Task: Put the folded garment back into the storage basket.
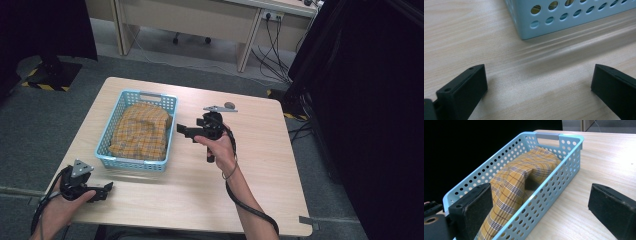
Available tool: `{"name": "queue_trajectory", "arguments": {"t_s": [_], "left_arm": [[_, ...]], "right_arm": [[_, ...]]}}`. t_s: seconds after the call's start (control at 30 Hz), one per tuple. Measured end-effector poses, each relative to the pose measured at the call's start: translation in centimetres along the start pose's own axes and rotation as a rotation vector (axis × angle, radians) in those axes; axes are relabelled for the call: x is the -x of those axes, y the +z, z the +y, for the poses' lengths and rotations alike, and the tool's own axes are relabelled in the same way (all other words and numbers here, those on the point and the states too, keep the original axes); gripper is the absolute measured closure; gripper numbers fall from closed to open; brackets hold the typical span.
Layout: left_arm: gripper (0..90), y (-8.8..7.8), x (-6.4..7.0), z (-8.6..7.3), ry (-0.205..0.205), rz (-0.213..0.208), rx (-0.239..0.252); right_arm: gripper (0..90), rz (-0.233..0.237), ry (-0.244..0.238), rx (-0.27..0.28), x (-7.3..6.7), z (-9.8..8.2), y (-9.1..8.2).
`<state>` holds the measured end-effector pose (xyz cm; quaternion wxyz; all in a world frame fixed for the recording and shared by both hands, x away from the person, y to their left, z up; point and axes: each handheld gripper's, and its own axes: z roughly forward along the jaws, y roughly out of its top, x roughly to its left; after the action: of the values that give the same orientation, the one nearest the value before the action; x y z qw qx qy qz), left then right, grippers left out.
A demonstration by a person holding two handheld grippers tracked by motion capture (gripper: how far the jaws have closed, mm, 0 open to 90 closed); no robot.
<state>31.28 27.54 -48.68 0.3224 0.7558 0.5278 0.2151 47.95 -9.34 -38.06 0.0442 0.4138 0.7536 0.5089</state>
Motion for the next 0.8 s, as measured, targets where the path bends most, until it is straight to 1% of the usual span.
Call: {"name": "queue_trajectory", "arguments": {"t_s": [0.23,0.7,0.8], "left_arm": [[0.0,0.0,0.0,0.0,0.0,0.0,0.0],[0.0,0.0,0.0,0.0,-0.002,0.002,0.002],[0.0,0.0,0.0,0.0,-0.002,0.003,0.001]], "right_arm": [[7.1,-0.005,-0.004,-0.004,0.5,-0.7,-0.6],[7.4,-0.002,0.003,-0.009,1.2,-2.3,-1.0],[7.5,-0.008,-0.012,-0.007,1.2,-2.5,-1.2]]}}
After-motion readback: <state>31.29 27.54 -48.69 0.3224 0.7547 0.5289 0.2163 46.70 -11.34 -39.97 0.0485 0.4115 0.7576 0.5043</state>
